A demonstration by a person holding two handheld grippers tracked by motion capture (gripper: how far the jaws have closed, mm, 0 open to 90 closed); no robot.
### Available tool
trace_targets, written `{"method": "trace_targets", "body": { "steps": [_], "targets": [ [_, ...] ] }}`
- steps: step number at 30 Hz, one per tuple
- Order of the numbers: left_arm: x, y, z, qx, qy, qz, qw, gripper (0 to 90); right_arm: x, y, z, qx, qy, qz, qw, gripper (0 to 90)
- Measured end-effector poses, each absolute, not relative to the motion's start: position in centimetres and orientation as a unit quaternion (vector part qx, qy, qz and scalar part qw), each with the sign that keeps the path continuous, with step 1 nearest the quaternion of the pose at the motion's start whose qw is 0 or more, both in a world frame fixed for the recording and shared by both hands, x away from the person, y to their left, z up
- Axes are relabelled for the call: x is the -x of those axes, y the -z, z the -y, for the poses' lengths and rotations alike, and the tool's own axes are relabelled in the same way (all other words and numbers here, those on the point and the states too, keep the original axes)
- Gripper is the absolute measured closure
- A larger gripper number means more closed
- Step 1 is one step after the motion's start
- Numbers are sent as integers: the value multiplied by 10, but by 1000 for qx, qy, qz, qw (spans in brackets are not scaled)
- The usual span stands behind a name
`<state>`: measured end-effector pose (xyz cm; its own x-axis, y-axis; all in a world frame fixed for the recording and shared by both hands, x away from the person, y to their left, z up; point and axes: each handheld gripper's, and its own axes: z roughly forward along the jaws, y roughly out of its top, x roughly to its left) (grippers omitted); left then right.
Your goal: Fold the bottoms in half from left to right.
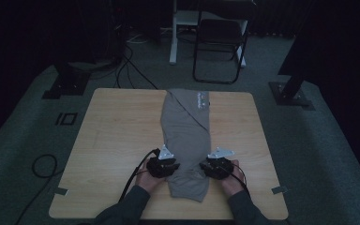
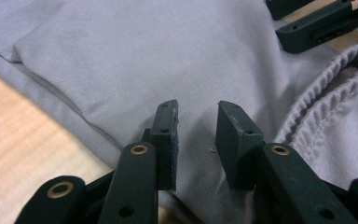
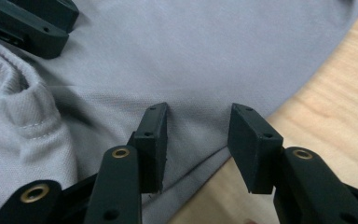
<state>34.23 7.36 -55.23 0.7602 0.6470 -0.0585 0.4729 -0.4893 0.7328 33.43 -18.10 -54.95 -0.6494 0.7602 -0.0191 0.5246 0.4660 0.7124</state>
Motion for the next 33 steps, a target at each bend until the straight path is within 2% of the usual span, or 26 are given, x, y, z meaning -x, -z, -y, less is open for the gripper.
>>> {"method": "trace_targets", "body": {
  "steps": [2, 8, 13, 21, 24, 29, 33],
  "targets": [
    [-342, 552, -74, -855, -113, -327, 385, 690, -337, 549, 181, -384, -347, -839, 170, 577],
    [-374, 552, -65, -840, -118, -359, 389, 691, -365, 551, 187, -406, -353, -825, 171, 572],
    [-381, 552, -62, -832, -114, -374, 393, 672, -374, 549, 187, -421, -346, -820, 174, 581],
    [-358, 528, -87, -819, -116, -367, 426, 649, -351, 533, 196, -408, -390, -807, 171, 595],
    [-343, 521, -102, -814, -105, -370, 435, 633, -336, 525, 196, -393, -427, -801, 146, 592],
    [-330, 523, -106, -818, -93, -365, 435, 600, -328, 527, 184, -369, -433, -812, 130, 577],
    [-327, 535, -97, -835, -87, -358, 409, 578, -330, 529, 179, -365, -431, -815, 127, 566]
  ]
}}
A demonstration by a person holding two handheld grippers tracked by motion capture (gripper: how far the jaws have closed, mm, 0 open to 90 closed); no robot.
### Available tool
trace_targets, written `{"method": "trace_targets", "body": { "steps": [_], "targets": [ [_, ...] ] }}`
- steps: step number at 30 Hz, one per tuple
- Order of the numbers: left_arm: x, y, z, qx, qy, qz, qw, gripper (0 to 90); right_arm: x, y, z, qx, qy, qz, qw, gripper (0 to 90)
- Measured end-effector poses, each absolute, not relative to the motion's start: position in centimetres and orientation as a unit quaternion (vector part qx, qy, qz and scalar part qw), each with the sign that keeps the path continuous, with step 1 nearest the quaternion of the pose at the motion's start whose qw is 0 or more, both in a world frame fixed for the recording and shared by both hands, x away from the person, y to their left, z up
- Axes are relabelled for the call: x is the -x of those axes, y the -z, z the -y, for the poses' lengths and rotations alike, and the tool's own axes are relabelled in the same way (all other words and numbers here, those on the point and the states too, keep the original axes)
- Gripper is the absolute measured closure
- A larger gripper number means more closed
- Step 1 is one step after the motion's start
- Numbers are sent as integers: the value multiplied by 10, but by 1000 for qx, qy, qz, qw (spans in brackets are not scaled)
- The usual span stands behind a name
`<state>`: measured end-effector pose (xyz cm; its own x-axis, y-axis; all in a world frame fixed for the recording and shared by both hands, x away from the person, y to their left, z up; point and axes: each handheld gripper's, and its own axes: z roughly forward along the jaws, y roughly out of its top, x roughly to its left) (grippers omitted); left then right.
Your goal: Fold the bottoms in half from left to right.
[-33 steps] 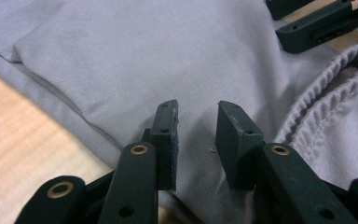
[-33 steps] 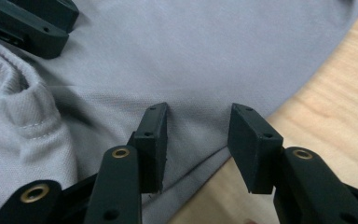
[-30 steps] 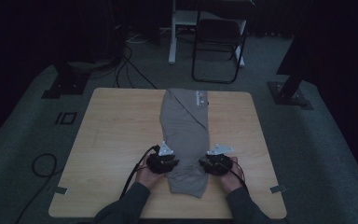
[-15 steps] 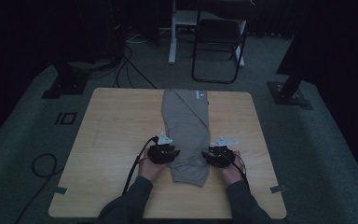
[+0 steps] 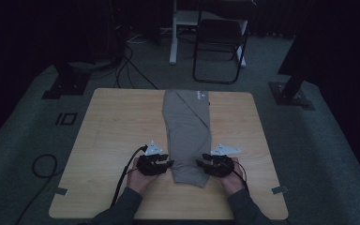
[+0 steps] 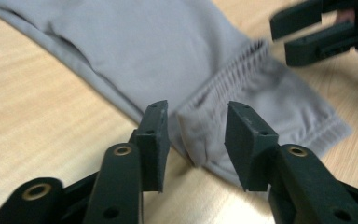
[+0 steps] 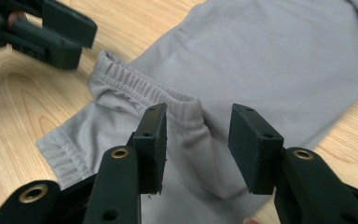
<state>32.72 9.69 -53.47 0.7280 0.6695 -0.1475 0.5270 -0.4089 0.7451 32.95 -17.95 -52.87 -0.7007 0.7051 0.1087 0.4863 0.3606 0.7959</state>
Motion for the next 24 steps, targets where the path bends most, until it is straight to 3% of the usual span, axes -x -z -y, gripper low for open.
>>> {"method": "trace_targets", "body": {
  "steps": [5, 6, 7, 8, 9, 20, 22, 24],
  "targets": [
    [-330, 541, -84, -845, -93, -345, 398, 593, -337, 535, 173, -360, -423, -824, 113, 555],
    [-331, 542, -80, -848, -101, -339, 396, 668, -338, 539, 171, -357, -415, -830, 105, 670],
    [-330, 541, -79, -848, -100, -335, 399, 711, -338, 540, 171, -356, -415, -831, 101, 730],
    [-330, 541, -79, -848, -100, -335, 399, 777, -338, 540, 171, -356, -415, -831, 101, 730],
    [-327, 537, -80, -846, -91, -327, 411, 799, -333, 537, 172, -348, -414, -835, 106, 828],
    [-298, 516, -80, -854, -72, -283, 430, 784, -291, 519, 196, -317, -448, -831, 94, 824],
    [-296, 518, -80, -857, -67, -280, 428, 748, -289, 520, 197, -315, -447, -832, 90, 807],
    [-292, 522, -79, -862, -53, -279, 420, 709, -284, 529, 197, -305, -433, -846, 61, 711]
  ]
}}
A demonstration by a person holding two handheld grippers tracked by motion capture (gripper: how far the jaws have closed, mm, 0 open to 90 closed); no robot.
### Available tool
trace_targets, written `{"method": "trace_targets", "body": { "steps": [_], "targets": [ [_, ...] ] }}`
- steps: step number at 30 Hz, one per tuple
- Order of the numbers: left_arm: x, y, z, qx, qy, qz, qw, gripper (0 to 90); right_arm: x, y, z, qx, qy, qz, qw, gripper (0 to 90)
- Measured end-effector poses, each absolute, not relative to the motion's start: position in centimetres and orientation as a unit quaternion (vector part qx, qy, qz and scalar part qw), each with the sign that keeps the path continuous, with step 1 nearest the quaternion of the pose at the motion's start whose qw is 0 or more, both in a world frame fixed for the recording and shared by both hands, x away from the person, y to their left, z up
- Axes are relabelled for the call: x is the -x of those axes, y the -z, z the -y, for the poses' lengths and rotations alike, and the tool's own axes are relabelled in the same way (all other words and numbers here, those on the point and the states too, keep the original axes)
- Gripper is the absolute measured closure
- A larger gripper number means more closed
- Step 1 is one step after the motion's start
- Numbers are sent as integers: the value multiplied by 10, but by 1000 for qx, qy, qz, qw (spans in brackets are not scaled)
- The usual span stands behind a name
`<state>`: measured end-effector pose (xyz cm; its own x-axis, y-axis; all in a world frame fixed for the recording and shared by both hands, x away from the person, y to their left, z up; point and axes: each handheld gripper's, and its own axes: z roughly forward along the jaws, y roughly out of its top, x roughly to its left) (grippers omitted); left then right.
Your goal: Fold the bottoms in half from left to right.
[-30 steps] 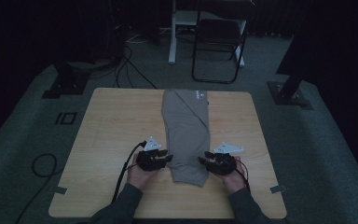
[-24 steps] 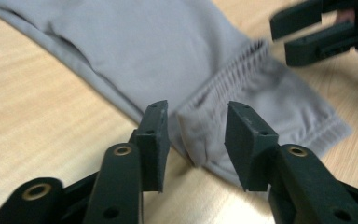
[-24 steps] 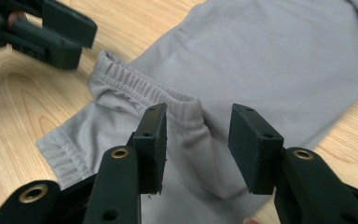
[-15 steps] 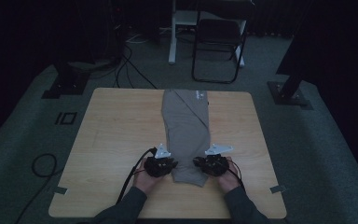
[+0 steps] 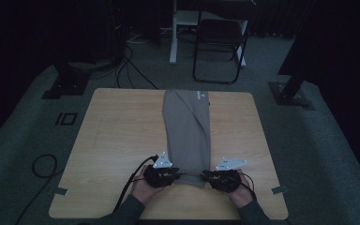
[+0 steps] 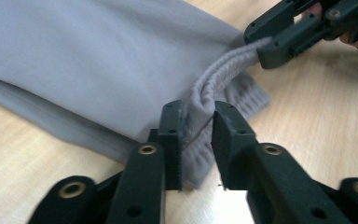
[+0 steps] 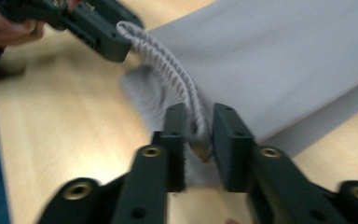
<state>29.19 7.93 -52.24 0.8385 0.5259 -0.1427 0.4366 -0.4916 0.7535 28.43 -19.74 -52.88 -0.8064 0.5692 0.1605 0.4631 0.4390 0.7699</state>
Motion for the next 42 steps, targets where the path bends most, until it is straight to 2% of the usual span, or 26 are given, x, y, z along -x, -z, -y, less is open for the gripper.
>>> {"method": "trace_targets", "body": {
  "steps": [6, 10, 16, 21, 23, 24, 26, 29, 30, 38, 42],
  "targets": [
    [-287, 523, -80, -863, -32, -268, 427, 651, -284, 528, 197, -289, -448, -846, 31, 624],
    [-286, 518, -79, -860, -40, -259, 438, 621, -286, 524, 198, -295, -458, -838, 41, 586],
    [-309, 516, -84, -845, -80, -289, 442, 587, -304, 524, 201, -328, -447, -828, 89, 550],
    [-350, 522, -90, -823, -115, -344, 438, 580, -337, 529, 197, -362, -432, -814, 141, 537],
    [-359, 524, -90, -823, -117, -352, 431, 582, -344, 530, 196, -370, -430, -810, 147, 535],
    [-377, 527, -90, -819, -129, -369, 419, 582, -350, 532, 195, -380, -428, -806, 151, 532],
    [-391, 529, -89, -817, -137, -385, 407, 568, -378, 538, 189, -409, -420, -791, 174, 525],
    [-402, 531, -88, -814, -142, -398, 399, 557, -385, 538, 187, -412, -417, -789, 180, 523],
    [-414, 536, -86, -809, -154, -414, 388, 547, -408, 540, 184, -426, -408, -783, 198, 510],
    [-447, 547, -78, -786, -179, -461, 371, 508, -455, 542, 175, -467, -387, -762, 226, 469],
    [-458, 551, -75, -781, -179, -477, 360, 495, -473, 549, 170, -486, -363, -762, 227, 494]
  ]
}}
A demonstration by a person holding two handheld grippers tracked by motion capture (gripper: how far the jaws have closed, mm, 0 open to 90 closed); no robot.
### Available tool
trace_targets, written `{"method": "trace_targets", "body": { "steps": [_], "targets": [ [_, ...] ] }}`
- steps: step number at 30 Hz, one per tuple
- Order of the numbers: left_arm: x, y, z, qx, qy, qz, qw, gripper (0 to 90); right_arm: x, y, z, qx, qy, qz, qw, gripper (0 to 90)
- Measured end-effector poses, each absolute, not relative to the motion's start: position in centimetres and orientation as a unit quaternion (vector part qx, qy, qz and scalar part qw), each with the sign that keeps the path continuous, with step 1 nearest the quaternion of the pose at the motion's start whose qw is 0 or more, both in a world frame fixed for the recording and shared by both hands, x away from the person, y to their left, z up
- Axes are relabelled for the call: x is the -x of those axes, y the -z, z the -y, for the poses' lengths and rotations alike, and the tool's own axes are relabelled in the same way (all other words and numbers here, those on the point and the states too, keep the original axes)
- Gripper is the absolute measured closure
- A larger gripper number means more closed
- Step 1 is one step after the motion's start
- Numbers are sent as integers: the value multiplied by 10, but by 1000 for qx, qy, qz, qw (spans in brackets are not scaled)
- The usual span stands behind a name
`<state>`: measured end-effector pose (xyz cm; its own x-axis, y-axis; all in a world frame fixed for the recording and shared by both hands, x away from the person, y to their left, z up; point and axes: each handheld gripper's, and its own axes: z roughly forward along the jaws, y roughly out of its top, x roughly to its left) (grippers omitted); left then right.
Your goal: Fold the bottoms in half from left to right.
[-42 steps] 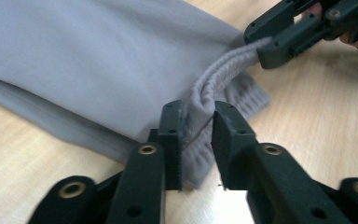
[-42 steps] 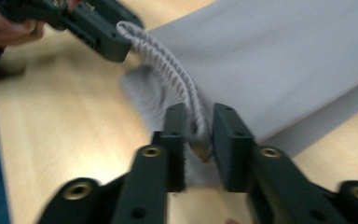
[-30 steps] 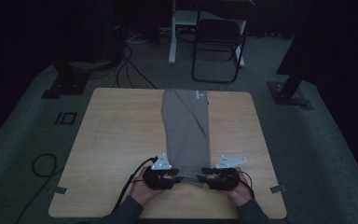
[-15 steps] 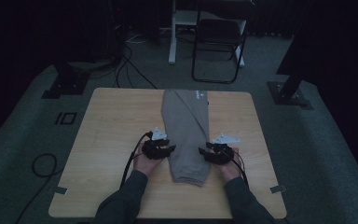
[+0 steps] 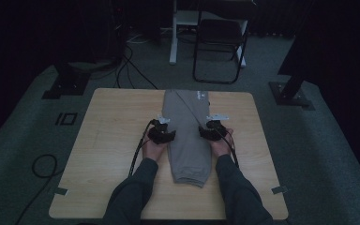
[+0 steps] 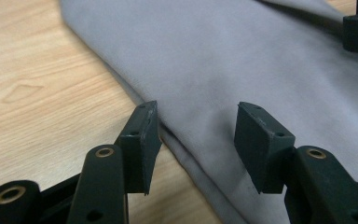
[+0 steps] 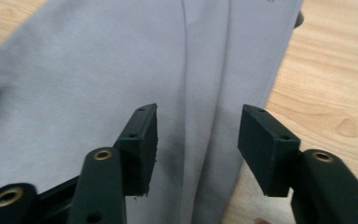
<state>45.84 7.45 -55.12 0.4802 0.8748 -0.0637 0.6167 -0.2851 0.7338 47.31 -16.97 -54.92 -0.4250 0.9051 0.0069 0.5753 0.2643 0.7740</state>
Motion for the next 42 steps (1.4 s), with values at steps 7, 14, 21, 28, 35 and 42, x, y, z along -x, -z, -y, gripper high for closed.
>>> {"method": "trace_targets", "body": {
  "steps": [7, 14, 21, 28, 35, 42],
  "targets": [
    [-457, 551, -75, -785, -171, -476, 358, 763, -476, 555, 168, -487, -355, -765, 226, 626],
    [-434, 552, -81, -789, -145, -468, 372, 831, -454, 554, 176, -486, -365, -768, 201, 745],
    [-397, 551, -81, -803, -149, -447, 365, 830, -419, 555, 188, -476, -373, -773, 191, 746],
    [-342, 553, -83, -806, -143, -435, 375, 828, -362, 555, 194, -452, -373, -789, 186, 744],
    [-304, 554, -82, -814, -145, -418, 375, 830, -328, 554, 195, -436, -366, -802, 179, 743],
    [-280, 552, -83, -823, -137, -393, 386, 697, -305, 552, 194, -436, -364, -806, 166, 700]
  ]
}}
